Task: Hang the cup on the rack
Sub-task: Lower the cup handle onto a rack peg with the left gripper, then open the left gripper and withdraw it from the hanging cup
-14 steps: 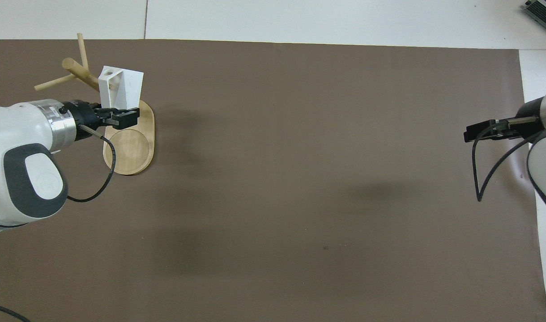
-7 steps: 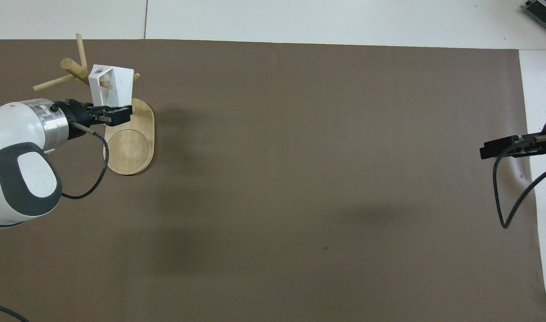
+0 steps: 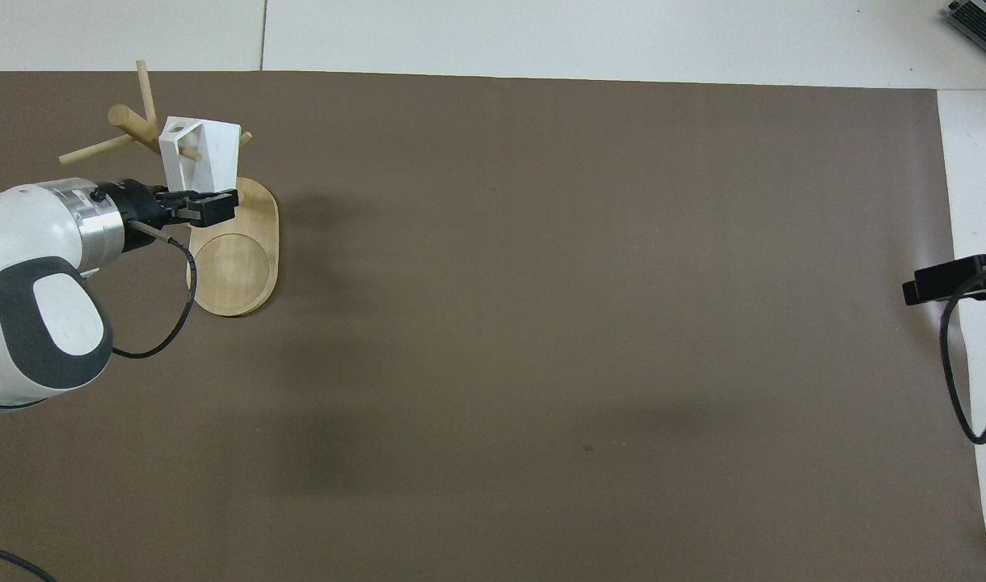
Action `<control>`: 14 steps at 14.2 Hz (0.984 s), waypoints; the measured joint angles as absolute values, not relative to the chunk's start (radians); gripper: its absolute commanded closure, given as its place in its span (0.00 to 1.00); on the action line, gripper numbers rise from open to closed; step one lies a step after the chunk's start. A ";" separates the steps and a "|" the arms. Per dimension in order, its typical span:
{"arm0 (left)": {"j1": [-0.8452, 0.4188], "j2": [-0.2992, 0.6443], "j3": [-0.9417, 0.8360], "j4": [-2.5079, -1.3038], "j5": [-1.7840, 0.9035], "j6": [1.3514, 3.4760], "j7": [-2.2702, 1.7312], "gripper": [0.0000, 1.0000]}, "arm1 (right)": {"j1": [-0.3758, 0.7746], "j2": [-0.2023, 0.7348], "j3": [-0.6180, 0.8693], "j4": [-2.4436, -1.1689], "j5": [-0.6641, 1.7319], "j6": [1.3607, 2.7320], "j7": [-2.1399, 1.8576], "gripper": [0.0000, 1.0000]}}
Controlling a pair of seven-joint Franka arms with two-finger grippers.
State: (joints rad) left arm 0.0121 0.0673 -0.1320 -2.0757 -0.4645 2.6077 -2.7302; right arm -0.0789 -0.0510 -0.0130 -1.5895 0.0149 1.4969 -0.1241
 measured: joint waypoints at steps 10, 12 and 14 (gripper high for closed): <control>0.035 0.065 -0.132 -2.042 -0.426 2.492 -2.608 0.00 | -0.055 -0.049 -0.068 -1.607 0.019 1.480 -0.091 0.00; 0.035 0.058 -0.133 -2.013 -0.384 2.423 -2.541 0.00 | -0.055 -0.049 -0.074 -1.608 0.019 1.481 -0.091 0.00; 0.035 0.045 -0.133 -1.987 -0.365 2.356 -2.451 0.00 | -0.055 -0.049 -0.077 -1.609 0.019 1.495 -0.091 0.00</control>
State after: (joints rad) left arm 0.0347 0.0453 -0.1334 -1.9867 -0.3648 2.3560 -2.4510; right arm -0.0553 -0.0493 -0.0765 -1.6091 0.0187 1.4951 -0.0913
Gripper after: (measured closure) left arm 0.000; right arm 0.000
